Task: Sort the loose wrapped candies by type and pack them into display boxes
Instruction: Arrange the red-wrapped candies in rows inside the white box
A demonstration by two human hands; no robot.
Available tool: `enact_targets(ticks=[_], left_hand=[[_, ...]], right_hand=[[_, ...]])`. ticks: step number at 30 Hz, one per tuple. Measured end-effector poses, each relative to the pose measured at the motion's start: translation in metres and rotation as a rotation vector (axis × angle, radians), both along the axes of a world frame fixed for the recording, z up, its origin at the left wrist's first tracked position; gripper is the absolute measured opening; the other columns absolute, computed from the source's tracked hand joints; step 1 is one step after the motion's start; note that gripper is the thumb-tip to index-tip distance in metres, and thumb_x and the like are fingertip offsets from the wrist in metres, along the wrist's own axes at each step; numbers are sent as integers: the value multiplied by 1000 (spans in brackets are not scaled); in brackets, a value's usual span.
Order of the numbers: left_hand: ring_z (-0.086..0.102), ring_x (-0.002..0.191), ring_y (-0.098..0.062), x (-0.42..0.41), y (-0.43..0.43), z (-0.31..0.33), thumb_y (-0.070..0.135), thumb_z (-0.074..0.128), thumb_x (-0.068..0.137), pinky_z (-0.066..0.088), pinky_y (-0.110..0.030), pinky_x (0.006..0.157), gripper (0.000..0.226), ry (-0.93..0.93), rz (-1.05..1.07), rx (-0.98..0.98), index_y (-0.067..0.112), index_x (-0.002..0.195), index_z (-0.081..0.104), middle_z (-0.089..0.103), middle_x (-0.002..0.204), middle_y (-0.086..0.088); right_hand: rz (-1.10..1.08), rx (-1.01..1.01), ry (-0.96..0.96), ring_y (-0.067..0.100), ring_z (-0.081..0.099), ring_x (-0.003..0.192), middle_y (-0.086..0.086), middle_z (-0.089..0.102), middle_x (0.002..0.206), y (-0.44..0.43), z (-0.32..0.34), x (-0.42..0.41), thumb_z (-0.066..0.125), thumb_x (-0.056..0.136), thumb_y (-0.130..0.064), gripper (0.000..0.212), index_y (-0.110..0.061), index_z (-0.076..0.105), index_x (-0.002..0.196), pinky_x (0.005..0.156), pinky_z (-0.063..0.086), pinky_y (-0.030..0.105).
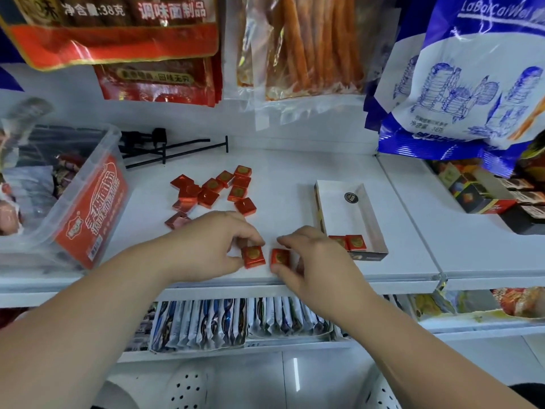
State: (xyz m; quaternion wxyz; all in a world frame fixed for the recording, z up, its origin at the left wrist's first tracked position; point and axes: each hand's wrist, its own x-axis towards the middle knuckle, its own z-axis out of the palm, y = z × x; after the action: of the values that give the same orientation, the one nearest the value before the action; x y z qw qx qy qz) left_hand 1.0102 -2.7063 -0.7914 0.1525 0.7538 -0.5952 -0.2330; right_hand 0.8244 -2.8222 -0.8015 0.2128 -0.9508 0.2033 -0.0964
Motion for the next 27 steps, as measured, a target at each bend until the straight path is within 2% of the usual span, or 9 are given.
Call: enact_targets(ticks=[3, 6, 9, 11, 13, 16, 21, 24, 27], left_hand=[[52, 80, -1, 1, -5, -1, 48, 82, 70, 49, -28, 74, 27, -65, 47, -16, 37, 90, 67, 55, 88, 17], [52, 76, -4, -3, -11, 1, 61, 82, 57, 51, -36, 70, 41, -151, 99, -29, 32, 72, 58, 54, 81, 14], [51, 76, -3, -8, -16, 6, 62, 81, 55, 50, -31, 68, 46, -120, 91, -2, 34, 82, 58, 55, 82, 13], [53, 81, -1, -10, -18, 11, 51, 83, 61, 50, -28, 71, 49, -50, 60, 41, 39, 102, 59, 58, 88, 14], [55, 82, -2, -10, -19, 12, 35, 79, 70, 49, -25, 71, 42, 2, 2, 48, 39, 109, 64, 61, 90, 13], [53, 78, 4, -8, -22, 10, 27, 77, 77, 37, -11, 61, 25, -12, -27, 51, 37, 99, 69, 62, 83, 15], [55, 71, -1, -7, -25, 7, 37, 83, 72, 38, -16, 60, 23, -2, 35, 38, 33, 92, 71, 63, 80, 14], [53, 73, 5, -8, -24, 7, 39, 83, 71, 35, -10, 58, 24, 8, 33, 30, 32, 91, 73, 61, 80, 15], [51, 81, 8, -9, -23, 6, 37, 84, 69, 36, -8, 62, 19, 32, 23, -44, 31, 84, 74, 59, 80, 15]], right_hand=[[57, 17, 117, 14, 62, 88, -4, 59, 117, -8, 10, -3, 71, 85, -28, 49, -26, 59, 132, 87, 51, 30], [63, 19, 108, 14, 60, 79, -2, 61, 106, -14, 11, -4, 71, 83, -22, 38, -27, 66, 121, 82, 50, 30], [54, -14, 121, 11, 53, 72, -4, 62, 98, -14, 9, -3, 71, 82, -31, 33, -27, 69, 115, 78, 50, 31], [42, -5, 128, 15, 59, 82, -4, 62, 102, -13, 11, -3, 71, 82, -36, 45, -29, 63, 125, 80, 51, 33], [81, 20, 127, 18, 61, 88, -4, 59, 104, -12, 12, -4, 69, 83, -34, 51, -37, 56, 133, 78, 52, 36], [135, 17, 160, 19, 62, 87, -4, 56, 102, -13, 11, -3, 65, 87, -34, 40, -40, 60, 126, 73, 53, 38], [85, -45, 182, 21, 61, 85, -2, 56, 99, -14, 11, -4, 63, 88, -40, 25, -22, 66, 106, 76, 52, 40], [107, -46, 178, 22, 62, 88, -1, 55, 106, -16, 12, -6, 64, 89, -35, 24, -19, 67, 107, 78, 53, 39], [84, -88, 133, 20, 63, 84, -2, 60, 100, -19, 15, -11, 64, 88, -37, 22, -20, 68, 101, 73, 54, 39]])
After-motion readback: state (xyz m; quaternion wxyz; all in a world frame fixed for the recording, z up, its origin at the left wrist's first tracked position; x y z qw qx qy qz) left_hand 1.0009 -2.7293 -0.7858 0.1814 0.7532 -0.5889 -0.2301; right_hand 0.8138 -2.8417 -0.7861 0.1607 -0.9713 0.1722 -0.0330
